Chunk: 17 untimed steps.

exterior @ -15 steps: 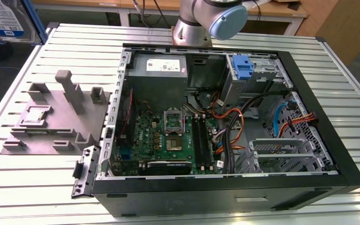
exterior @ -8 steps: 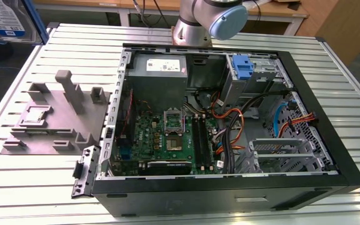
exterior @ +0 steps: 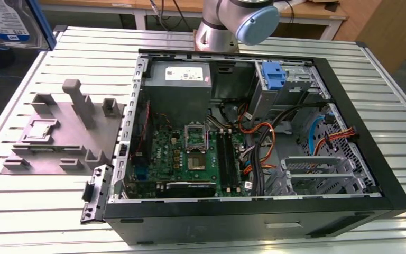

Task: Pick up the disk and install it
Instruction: 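Pick up the disk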

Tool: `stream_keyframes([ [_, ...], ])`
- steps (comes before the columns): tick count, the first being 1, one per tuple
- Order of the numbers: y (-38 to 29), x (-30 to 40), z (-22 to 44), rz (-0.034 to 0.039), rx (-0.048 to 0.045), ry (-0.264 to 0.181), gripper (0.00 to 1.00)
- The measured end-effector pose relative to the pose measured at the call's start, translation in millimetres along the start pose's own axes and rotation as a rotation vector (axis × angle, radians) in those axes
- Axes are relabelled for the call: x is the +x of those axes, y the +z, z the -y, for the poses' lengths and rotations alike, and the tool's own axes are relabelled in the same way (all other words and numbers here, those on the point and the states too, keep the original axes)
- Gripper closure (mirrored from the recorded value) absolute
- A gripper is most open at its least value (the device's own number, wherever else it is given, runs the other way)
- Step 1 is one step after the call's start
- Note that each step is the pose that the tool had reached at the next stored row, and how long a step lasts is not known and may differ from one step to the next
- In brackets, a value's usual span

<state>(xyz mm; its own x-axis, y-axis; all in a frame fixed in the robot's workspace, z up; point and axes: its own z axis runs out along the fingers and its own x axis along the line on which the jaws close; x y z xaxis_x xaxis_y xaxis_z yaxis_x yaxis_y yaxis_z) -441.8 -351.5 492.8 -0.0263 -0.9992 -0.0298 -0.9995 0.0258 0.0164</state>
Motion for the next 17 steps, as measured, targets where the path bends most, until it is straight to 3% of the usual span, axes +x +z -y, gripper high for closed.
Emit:
stream_keyframes([
  [17, -0.1, -0.2, 6.4, 0.0, 0.0, 0.0, 0.64],
])
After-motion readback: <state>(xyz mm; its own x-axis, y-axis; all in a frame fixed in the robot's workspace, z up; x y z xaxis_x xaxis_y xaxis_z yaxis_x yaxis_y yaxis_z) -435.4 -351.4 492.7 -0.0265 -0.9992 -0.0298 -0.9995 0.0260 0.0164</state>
